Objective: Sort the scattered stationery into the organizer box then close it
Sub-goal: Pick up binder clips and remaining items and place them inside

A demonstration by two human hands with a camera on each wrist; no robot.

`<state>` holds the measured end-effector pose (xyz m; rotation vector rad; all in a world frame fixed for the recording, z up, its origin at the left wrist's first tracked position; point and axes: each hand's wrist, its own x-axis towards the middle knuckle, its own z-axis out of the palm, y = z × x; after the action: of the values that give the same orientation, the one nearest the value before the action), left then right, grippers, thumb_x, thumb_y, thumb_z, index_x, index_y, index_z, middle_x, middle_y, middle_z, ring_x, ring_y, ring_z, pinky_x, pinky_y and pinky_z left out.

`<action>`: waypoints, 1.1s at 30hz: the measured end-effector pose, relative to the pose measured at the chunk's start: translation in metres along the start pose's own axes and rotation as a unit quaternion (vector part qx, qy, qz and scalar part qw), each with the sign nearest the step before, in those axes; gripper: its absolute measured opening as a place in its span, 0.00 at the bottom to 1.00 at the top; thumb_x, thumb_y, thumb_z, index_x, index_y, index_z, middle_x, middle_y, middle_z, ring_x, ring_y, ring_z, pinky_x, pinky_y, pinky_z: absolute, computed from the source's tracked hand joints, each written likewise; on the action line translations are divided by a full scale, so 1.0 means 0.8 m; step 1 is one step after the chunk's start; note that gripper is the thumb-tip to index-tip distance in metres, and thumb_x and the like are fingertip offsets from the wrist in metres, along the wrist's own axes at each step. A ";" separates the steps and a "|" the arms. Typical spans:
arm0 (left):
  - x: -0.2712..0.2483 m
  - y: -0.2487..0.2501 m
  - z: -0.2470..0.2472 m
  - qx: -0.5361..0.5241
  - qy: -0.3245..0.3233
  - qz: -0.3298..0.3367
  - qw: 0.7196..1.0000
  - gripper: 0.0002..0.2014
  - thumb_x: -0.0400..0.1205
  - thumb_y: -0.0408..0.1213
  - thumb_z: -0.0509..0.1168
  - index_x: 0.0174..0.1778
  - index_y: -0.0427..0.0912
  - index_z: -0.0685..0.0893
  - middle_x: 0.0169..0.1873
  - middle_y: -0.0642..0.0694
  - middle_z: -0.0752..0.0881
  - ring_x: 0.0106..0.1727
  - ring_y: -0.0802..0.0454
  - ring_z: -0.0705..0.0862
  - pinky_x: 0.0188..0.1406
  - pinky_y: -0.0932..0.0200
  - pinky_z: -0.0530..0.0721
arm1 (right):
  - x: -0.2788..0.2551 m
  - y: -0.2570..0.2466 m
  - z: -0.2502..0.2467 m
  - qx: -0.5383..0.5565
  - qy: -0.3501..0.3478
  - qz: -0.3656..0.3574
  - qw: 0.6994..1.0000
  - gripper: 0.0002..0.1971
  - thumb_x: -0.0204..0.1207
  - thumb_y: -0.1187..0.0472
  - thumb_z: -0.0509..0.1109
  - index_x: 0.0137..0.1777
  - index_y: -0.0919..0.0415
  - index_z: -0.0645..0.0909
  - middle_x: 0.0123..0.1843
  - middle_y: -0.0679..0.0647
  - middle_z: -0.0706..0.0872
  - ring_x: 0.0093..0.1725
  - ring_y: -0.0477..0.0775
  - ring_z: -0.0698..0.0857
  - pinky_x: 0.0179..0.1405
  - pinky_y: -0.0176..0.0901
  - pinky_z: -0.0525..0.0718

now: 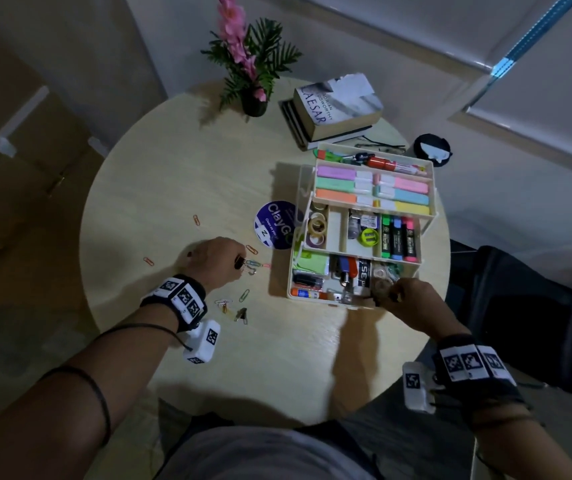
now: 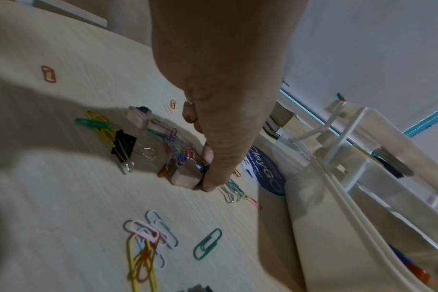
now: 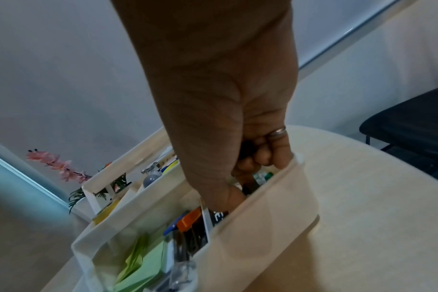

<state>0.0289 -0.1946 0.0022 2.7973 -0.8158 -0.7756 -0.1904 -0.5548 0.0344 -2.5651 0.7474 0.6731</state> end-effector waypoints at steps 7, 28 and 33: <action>-0.002 -0.003 -0.008 -0.058 0.006 -0.025 0.998 0.06 0.76 0.40 0.82 0.43 0.47 0.91 0.43 0.51 0.88 0.43 0.49 0.86 0.39 0.60 0.76 | 0.016 0.000 -0.009 -0.039 -0.083 -0.025 0.995 0.14 0.84 0.52 0.74 0.62 0.61 0.89 0.59 0.60 0.91 0.55 0.61 0.89 0.47 0.43 0.80; -0.030 0.196 -0.065 -0.228 -0.007 0.127 0.965 0.03 0.82 0.39 0.75 0.44 0.49 0.88 0.42 0.57 0.90 0.46 0.64 0.86 0.43 0.64 0.81 | -0.030 0.083 0.005 0.138 0.082 -0.140 0.977 0.10 0.80 0.63 0.77 0.60 0.57 0.92 0.52 0.52 0.89 0.49 0.48 0.90 0.53 0.46 0.88; -0.028 0.236 -0.052 -0.232 -0.039 0.143 0.961 0.04 0.83 0.40 0.76 0.43 0.51 0.88 0.42 0.57 0.90 0.42 0.66 0.86 0.38 0.67 0.78 | -0.030 0.094 0.014 0.168 0.083 -0.167 0.968 0.09 0.81 0.64 0.76 0.59 0.58 0.90 0.53 0.50 0.88 0.50 0.48 0.89 0.51 0.47 0.89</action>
<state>-0.0546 -0.3431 0.0961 2.1925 -0.8884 -0.8929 -0.2557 -0.5991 0.0217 -2.3652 0.4175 0.2042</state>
